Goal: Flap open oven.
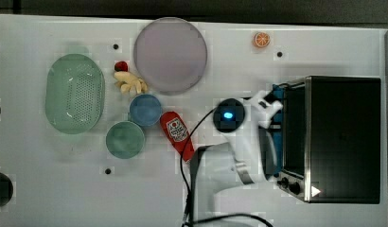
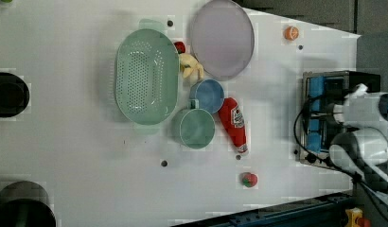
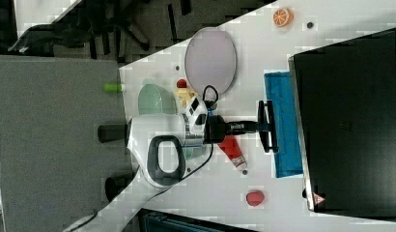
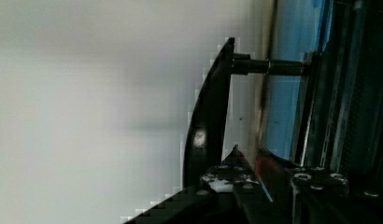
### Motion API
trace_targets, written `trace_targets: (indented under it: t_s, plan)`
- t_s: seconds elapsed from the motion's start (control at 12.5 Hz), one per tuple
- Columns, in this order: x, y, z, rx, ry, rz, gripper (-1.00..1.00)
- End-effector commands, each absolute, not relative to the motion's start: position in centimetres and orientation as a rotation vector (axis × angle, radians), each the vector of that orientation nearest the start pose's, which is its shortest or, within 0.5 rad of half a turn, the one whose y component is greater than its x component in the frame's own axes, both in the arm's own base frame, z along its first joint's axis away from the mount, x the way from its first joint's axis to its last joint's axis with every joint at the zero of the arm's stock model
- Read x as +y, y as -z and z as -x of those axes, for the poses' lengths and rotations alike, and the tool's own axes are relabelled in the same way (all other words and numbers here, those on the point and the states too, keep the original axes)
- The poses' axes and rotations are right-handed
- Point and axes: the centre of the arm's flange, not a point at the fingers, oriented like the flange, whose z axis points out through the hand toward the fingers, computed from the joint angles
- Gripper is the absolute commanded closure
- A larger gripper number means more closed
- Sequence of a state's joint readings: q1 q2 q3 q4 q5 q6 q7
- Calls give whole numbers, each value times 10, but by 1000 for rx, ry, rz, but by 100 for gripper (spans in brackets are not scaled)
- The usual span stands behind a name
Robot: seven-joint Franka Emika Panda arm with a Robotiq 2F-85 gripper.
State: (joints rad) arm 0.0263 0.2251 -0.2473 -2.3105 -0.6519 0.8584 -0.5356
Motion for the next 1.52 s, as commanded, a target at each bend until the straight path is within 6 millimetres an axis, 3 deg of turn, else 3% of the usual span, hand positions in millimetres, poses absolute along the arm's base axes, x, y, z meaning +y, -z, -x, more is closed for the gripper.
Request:
trace_targets:
  t_s: [0.08,0.64,0.88,1.04,1.2,1.36,1.52]
  plan:
    - [-69,-203,-499,17,-176,3642,65]
    - [-21,-124,-491,27,-108,3812,65]
    - [-15,-114,-499,20,-119,3837,65]
    - [-3,-131,-519,36,18,3800,65]
    - [10,-169,-547,189,178,3724,65]
    - [13,-225,-572,517,286,3571,65]
    - [14,-286,-584,811,348,3366,65]
